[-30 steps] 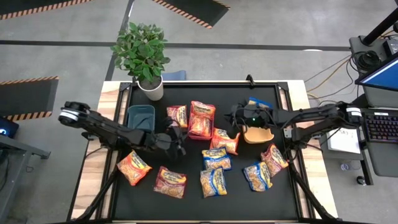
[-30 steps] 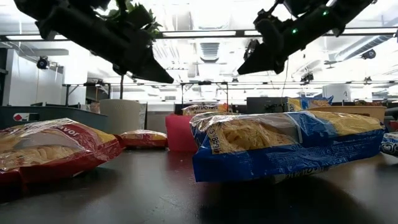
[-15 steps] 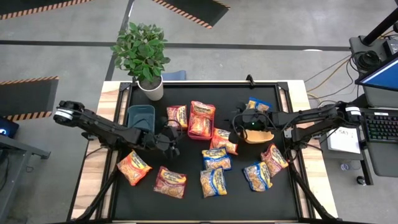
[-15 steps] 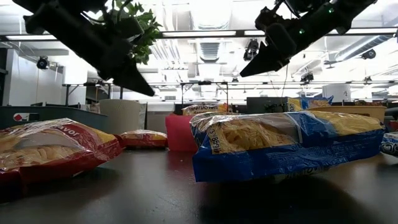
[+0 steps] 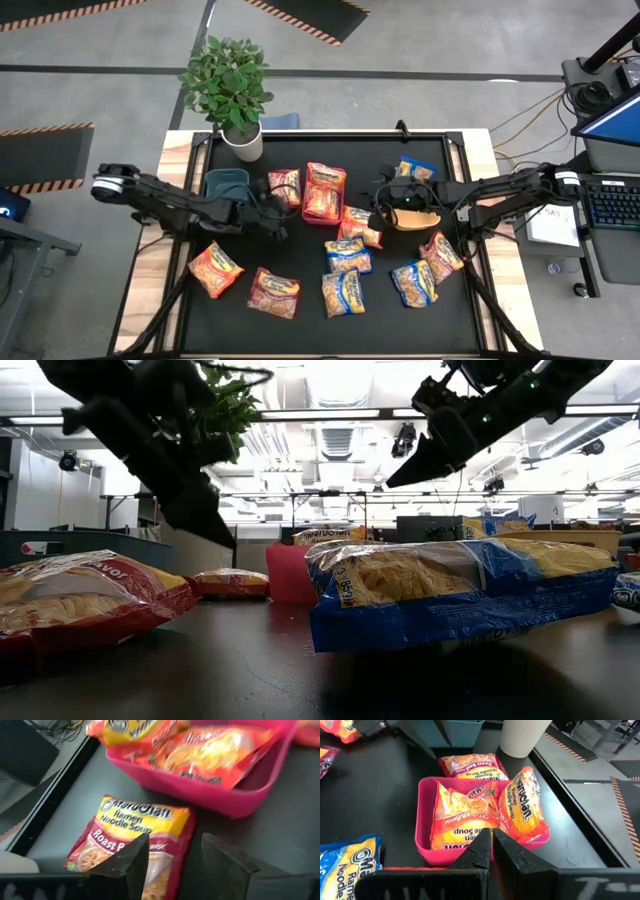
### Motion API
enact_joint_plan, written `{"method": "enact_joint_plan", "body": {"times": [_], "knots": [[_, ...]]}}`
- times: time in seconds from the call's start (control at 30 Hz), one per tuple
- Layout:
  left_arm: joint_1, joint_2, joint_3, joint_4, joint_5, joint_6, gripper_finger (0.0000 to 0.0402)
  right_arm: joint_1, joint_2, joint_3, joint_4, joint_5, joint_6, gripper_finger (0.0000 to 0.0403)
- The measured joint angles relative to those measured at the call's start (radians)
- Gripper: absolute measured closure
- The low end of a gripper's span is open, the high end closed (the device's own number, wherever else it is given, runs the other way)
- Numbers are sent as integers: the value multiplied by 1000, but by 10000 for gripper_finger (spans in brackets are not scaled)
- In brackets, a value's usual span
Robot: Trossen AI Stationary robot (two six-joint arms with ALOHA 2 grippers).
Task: Sort Maruchan noodles
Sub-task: Put the red noodle pack into the blue bin
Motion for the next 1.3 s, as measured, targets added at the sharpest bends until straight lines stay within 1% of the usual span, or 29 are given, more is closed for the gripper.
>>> {"method": "enact_joint_plan", "body": {"times": [0.1, 0.23, 0.4, 0.47, 1.03, 1.17, 1.3], "knots": [[24, 32, 0, 1, 0, 40, 226, 0, 0, -12, 0, 0, 13, 394], [53, 70, 0, 3, 3, 47, 228, 0, 0, -20, 2, 0, 18, 394], [86, 119, 0, 7, 71, 73, 233, 0, 0, -20, 15, 0, 20, 394], [96, 134, 0, 8, 80, 77, 233, 0, 0, -20, 18, 0, 20, 394], [120, 206, -1, 31, 77, 89, 234, 0, 0, -20, 19, 0, 22, 394], [121, 220, 0, 45, 70, 89, 247, 0, 0, -20, 19, 1, 22, 394], [121, 224, 0, 45, 68, 89, 284, 0, 0, -20, 19, 1, 22, 394]]}}
